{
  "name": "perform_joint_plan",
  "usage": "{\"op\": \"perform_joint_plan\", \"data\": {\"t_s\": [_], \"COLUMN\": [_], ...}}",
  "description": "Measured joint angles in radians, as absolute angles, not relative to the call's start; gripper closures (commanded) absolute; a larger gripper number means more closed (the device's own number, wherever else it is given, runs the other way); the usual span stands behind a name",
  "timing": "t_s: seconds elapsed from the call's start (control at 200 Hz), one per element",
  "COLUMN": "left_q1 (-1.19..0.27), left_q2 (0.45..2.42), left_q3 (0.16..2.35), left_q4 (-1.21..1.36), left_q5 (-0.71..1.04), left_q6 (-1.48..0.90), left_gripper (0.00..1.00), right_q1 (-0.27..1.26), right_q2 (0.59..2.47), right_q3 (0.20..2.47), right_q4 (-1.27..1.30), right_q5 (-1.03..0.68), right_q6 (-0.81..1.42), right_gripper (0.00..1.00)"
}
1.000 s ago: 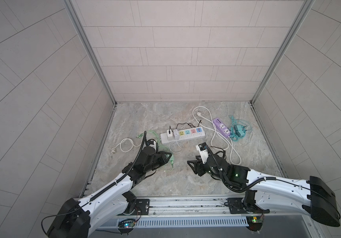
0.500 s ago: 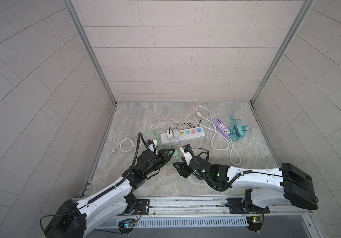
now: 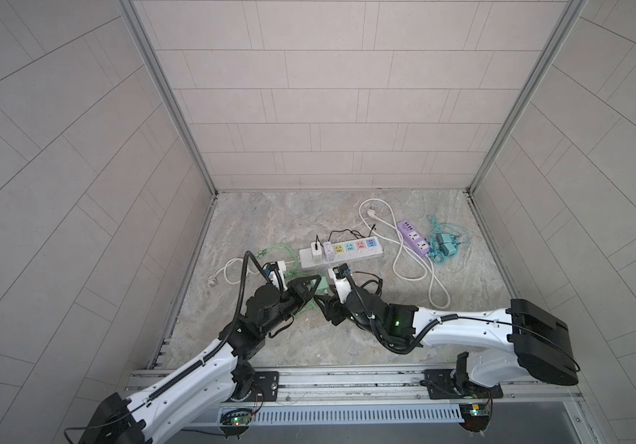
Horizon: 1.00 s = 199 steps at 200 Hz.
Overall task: Insert the plug
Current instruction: 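Grasp the green charger with the right gripper from the left gripper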
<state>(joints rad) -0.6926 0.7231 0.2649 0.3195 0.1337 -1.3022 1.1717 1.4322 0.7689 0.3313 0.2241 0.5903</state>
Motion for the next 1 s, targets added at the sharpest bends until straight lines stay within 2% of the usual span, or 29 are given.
{"op": "perform_joint_plan", "data": {"t_s": [0.25,0.681,0.731,0.786,0.861,0.886,0.996], "left_q1": [-0.693,-0.691,-0.691,-0.689,-0.687,-0.687,-0.693], "left_q2": [0.723,0.723,0.723,0.723,0.723,0.722,0.709], "left_q3": [0.250,0.235,0.234,0.233,0.231,0.231,0.231], "left_q4": [0.323,0.347,0.348,0.353,0.363,0.362,0.351], "left_q5": [0.129,0.109,0.106,0.103,0.100,0.106,0.125], "left_q6": [-1.313,-1.324,-1.327,-1.329,-1.330,-1.326,-1.319], "left_gripper": [0.86,0.86,0.85,0.77,0.49,0.43,0.30], "right_q1": [1.172,1.171,1.171,1.171,1.169,1.169,1.172], "right_q2": [1.443,1.489,1.491,1.491,1.491,1.491,1.488], "right_q3": [0.786,0.813,0.813,0.813,0.814,0.815,0.822], "right_q4": [0.342,0.346,0.349,0.353,0.357,0.358,0.355], "right_q5": [0.241,0.264,0.265,0.267,0.269,0.268,0.258], "right_q6": [0.562,0.540,0.536,0.529,0.532,0.526,0.524], "right_gripper": [0.52,0.56,0.63,0.69,0.74,0.75,0.76]}}
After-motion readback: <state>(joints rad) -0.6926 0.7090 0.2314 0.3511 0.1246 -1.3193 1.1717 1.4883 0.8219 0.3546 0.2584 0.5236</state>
